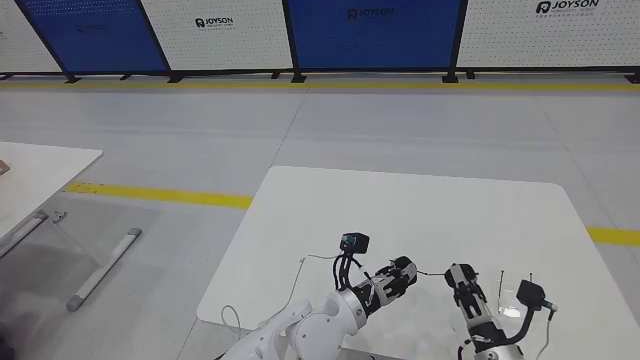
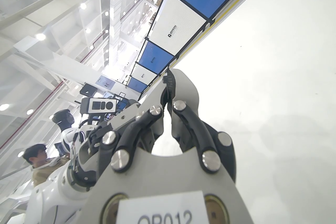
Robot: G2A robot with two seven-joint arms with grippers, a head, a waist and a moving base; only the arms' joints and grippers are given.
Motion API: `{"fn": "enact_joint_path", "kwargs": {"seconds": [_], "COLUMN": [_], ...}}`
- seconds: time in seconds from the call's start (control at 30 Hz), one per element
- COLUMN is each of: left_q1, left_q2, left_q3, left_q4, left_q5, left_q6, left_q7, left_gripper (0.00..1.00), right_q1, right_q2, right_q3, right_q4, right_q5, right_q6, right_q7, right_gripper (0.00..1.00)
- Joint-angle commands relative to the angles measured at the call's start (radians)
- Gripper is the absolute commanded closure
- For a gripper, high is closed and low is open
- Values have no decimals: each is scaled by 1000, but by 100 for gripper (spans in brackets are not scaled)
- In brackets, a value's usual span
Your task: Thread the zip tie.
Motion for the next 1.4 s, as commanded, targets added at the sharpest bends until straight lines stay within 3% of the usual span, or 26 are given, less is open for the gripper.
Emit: {"fn": "enact_joint_path", "kwargs": {"seconds": [0.0,0.4,1.03,1.37], "left_q1": [0,0,0,0], "left_q2": [0,0,0,0], "left_q3": [0,0,0,0], "left_q4": [0,0,0,0], "left_q5": [0,0,0,0], "left_q6": [0,0,0,0], "left_q7": [0,0,0,0], "left_gripper": [100,100,100,100], "right_q1": [2,-10,7,9], "right_q2": [-1,-6,-17,-19], "right_q3": [-1,14,-2,-7], "right_q4": [1,-7,1,10], "right_q5": [0,2,-28,-6], "right_q6": [2,-14,9,-15], "right_q7": [1,9,22,45], "right_gripper": [100,100,100,100]}}
